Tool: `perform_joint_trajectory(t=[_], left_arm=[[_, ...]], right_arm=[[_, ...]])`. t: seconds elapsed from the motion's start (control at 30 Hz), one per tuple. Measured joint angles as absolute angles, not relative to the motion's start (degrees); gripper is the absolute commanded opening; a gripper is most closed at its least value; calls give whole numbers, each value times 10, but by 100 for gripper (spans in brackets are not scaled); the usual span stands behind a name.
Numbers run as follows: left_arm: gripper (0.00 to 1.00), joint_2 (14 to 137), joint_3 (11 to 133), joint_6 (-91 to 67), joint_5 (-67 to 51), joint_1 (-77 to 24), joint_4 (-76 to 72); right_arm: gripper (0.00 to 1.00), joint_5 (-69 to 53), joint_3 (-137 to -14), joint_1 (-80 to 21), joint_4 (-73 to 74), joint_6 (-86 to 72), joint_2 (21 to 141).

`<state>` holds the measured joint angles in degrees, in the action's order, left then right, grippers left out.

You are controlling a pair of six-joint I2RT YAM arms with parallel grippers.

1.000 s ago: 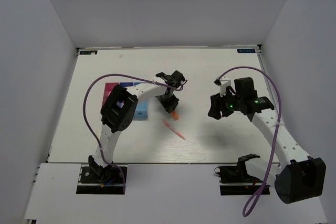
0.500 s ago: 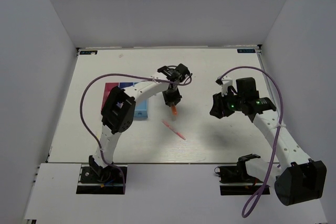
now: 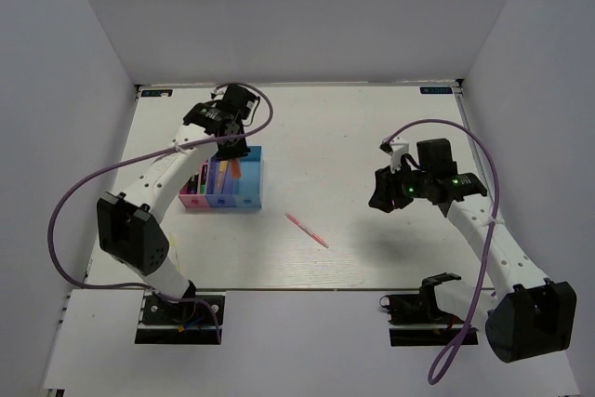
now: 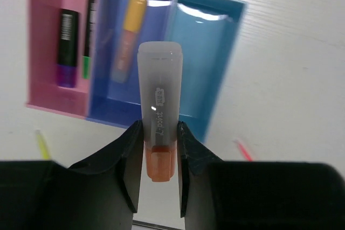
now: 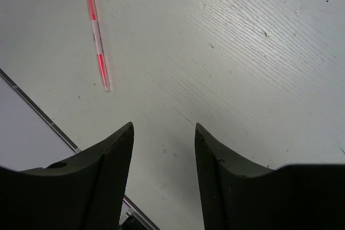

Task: Sort the stationery into containers
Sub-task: Place the stationery in the storage box.

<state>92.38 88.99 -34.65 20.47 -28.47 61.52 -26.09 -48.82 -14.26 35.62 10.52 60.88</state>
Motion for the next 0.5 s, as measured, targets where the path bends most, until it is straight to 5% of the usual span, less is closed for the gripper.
perform_joint_trajectory(t=[0.3,0.5], left_arm=[[14,977,878,-240,230,-202,624],[37,1035,879,-208,233,-184,615]], right_arm=[[52,-276,-488,-143,356,110,622],[63,-276,-488,-142,356,111,624]])
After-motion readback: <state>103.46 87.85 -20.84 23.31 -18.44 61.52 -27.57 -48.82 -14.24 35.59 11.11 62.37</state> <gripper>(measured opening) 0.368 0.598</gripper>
